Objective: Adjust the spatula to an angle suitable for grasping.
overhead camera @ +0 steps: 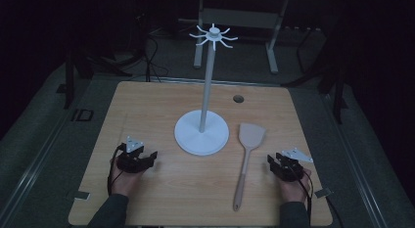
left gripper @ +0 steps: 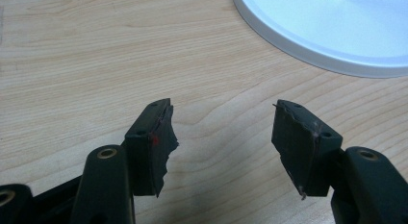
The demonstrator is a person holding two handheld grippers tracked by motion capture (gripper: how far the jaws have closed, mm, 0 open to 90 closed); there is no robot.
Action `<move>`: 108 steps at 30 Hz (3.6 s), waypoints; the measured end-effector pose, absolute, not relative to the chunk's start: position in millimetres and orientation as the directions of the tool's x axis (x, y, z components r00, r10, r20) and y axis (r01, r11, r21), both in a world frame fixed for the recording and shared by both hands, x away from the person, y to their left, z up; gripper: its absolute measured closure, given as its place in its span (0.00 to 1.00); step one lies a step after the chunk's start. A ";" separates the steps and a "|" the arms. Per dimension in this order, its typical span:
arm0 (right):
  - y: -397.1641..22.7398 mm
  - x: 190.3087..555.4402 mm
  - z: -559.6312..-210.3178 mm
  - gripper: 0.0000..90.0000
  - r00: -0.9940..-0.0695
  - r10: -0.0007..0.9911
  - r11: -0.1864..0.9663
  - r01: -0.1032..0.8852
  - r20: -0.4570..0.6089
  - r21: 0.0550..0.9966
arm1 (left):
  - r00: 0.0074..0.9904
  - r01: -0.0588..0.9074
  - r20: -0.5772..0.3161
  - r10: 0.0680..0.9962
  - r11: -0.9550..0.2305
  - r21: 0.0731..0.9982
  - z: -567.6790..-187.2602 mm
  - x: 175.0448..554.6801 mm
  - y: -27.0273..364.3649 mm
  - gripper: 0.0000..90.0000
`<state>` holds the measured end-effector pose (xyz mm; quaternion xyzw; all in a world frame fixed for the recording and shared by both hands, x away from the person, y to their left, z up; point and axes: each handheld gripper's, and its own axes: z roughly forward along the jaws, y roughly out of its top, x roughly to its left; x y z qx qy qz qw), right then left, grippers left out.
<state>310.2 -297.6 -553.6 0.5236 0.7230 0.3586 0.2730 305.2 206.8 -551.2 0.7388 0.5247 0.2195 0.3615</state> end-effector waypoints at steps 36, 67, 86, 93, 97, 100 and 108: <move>-233.9 268.4 -556.5 1.00 -0.621 0.783 0.438 0.515 -0.032 0.737 | 0.348 0.614 -0.062 0.935 -0.178 0.769 -550.1 303.9 209.3 0.45; -171.1 297.4 -559.9 1.00 -0.661 0.750 0.422 0.471 -0.007 0.774 | 0.347 0.616 -0.056 0.936 -0.183 0.766 -550.7 304.5 208.2 0.45; -215.3 334.1 -531.7 1.00 -0.529 0.847 0.345 0.473 -0.052 0.810 | 0.346 0.618 -0.058 0.936 -0.181 0.765 -551.2 304.9 208.2 0.45; -265.6 359.9 -520.0 1.00 -0.370 0.927 0.258 0.512 -0.061 0.820 | 0.346 0.619 -0.058 0.936 -0.182 0.764 -551.6 305.3 208.0 0.44; -285.7 371.7 -520.7 1.00 -0.299 0.952 0.222 0.545 -0.060 0.809 | 0.345 0.619 -0.056 0.937 -0.182 0.764 -551.3 305.0 208.6 0.44; -298.9 379.7 -523.0 1.00 -0.261 0.965 0.185 0.571 -0.037 0.800 | 0.344 0.618 -0.056 0.937 -0.181 0.765 -551.6 305.2 208.3 0.44; -302.8 399.0 -530.7 1.00 -0.271 0.962 0.211 0.620 -0.046 0.756 | 0.344 0.618 -0.058 0.937 -0.179 0.766 -551.6 305.3 208.7 0.44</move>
